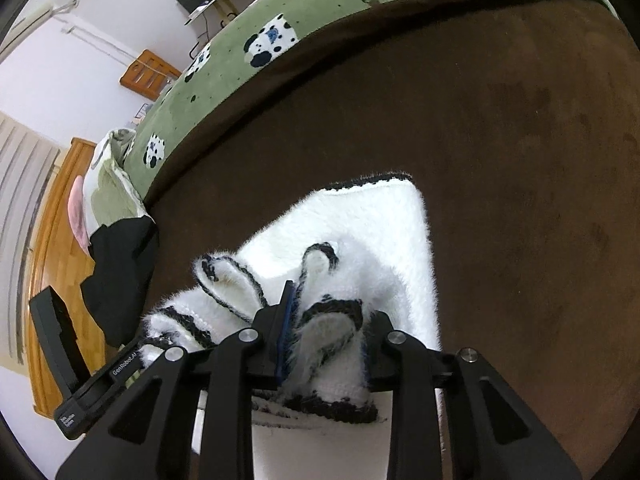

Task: Fold large clothes
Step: 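Lay the folded hem down with both tools and open them, then grasp the folded cardigan bundle with both tools from opposite sides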

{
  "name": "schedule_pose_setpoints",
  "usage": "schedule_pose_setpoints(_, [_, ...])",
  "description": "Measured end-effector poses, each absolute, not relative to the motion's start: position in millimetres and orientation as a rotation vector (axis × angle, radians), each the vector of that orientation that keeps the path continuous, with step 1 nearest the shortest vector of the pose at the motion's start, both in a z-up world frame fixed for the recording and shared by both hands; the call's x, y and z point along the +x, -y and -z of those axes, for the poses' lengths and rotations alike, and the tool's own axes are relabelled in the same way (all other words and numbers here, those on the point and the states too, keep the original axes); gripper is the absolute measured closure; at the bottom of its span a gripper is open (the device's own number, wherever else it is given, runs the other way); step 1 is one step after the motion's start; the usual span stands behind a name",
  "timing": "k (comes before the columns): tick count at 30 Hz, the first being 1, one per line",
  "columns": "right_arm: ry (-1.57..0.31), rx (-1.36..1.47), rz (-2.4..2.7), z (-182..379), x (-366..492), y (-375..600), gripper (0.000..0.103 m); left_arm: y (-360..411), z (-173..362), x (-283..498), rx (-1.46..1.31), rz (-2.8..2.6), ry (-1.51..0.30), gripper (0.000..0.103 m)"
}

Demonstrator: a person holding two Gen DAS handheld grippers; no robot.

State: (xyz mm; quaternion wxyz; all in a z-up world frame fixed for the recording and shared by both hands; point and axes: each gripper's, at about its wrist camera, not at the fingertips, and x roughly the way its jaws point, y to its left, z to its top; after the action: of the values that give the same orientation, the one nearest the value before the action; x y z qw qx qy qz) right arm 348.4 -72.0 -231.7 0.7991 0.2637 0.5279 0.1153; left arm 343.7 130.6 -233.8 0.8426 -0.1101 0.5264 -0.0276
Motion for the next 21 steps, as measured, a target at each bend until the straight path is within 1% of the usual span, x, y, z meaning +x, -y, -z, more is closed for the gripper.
schedule_pose_setpoints(1, [-1.138,0.572,-0.245,231.2,348.5,72.6,0.074,-131.5,231.8,343.7,-0.221,0.037,-1.108,0.043])
schedule_pose_setpoints(3, [-1.167,0.589,-0.225,229.9,348.9,75.5,0.074,-136.7,222.1,341.1,-0.193,-0.009,-1.065,0.011])
schedule_pose_setpoints(6, [-1.180,0.629,-0.228,222.5,349.5,78.5,0.069,-147.8,207.5,339.4,-0.206,-0.008,-1.039,0.011])
schedule_pose_setpoints(8, [-1.179,0.626,-0.222,214.2,350.5,77.8,0.060,-153.1,200.6,339.2,-0.200,-0.011,-1.037,0.011])
schedule_pose_setpoints(9, [-1.168,0.623,-0.223,209.4,351.0,77.6,0.050,-154.3,198.8,339.3,-0.192,-0.009,-1.039,0.011])
schedule_pose_setpoints(10, [-1.150,0.611,-0.218,201.5,351.6,77.4,0.043,-155.2,196.0,338.5,-0.177,-0.014,-1.039,0.011])
schedule_pose_setpoints(11, [-1.134,0.595,-0.211,194.1,352.6,77.4,0.040,-155.7,193.9,338.0,-0.168,-0.015,-1.039,0.010])
schedule_pose_setpoints(12, [-1.115,0.574,-0.203,186.0,353.7,77.8,0.034,-155.9,191.8,337.0,-0.166,-0.013,-1.039,0.010])
schedule_pose_setpoints(14, [-1.071,0.524,-0.200,166.9,356.7,77.6,0.033,-155.0,185.9,332.9,-0.161,-0.002,-1.037,0.010])
schedule_pose_setpoints(15, [-1.057,0.488,-0.205,156.7,358.7,75.9,0.031,-153.1,183.7,331.6,-0.154,0.004,-1.037,0.009])
schedule_pose_setpoints(16, [-1.050,0.460,-0.202,151.6,360.2,74.1,0.025,-150.7,181.4,329.3,-0.144,0.010,-1.035,0.008])
schedule_pose_setpoints(18, [-1.029,0.375,-0.197,139.5,361.3,67.5,0.019,-144.8,178.3,324.5,-0.126,0.022,-1.030,0.007])
schedule_pose_setpoints(21, [-1.024,0.292,-0.202,135.9,361.0,58.7,0.018,-134.6,178.6,319.1,-0.099,0.052,-1.033,0.007])
